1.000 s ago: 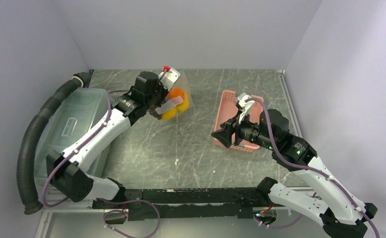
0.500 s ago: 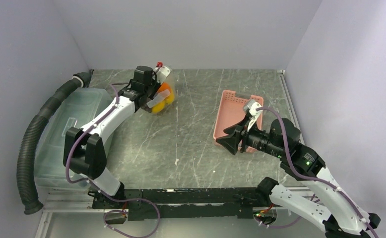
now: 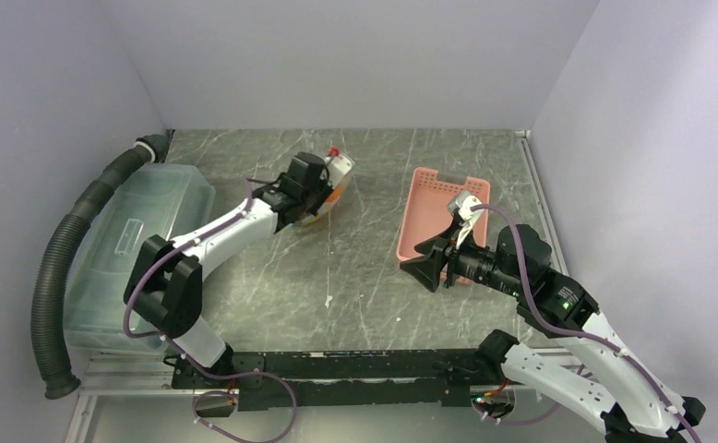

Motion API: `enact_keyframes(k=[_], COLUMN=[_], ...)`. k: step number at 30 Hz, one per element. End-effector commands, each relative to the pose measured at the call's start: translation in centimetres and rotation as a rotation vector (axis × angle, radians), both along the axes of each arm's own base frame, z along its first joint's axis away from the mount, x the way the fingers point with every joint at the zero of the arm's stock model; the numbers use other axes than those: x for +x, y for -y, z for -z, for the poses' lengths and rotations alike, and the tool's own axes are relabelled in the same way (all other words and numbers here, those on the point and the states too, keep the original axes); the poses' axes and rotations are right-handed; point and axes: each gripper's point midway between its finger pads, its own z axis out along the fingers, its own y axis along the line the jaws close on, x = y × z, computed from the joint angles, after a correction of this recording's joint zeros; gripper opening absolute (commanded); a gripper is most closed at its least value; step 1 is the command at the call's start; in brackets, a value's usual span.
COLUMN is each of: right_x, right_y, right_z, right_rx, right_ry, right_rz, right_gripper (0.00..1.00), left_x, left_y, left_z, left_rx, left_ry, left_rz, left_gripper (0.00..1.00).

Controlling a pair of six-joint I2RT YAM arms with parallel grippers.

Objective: Place the food in the zip-top bag and seal the zipper
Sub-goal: Place the zipper food storage bag at the center of the board.

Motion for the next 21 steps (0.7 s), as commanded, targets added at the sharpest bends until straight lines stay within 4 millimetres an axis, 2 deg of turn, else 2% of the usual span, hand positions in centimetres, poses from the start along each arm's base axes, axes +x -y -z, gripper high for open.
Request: enact_keyframes(k=[1, 17, 21], right_x=[0.4, 1.6, 2.1], right_y=[-0.4, 0.3, 0.5], right_z=[-1.5, -0.6, -0.3], right_rx=[0.052, 0.031, 0.03], right_ry=[0.041, 0.025, 0.026], right_rz=[0.003, 0.09, 0.116], right_gripper=[0.59, 0.63, 0.65], left_x=[-2.4, -10.4, -11.8], left_y=[2.7, 6.7, 7.3], left_z=[-0.4, 0.7, 1.5], left_rx=[-0.074, -0.17, -0.203], left_ry=[-0.004, -0.182, -0.214], left_rz=[-0.01, 0.063, 0.069], left_gripper=[0.0, 0.0, 0.07])
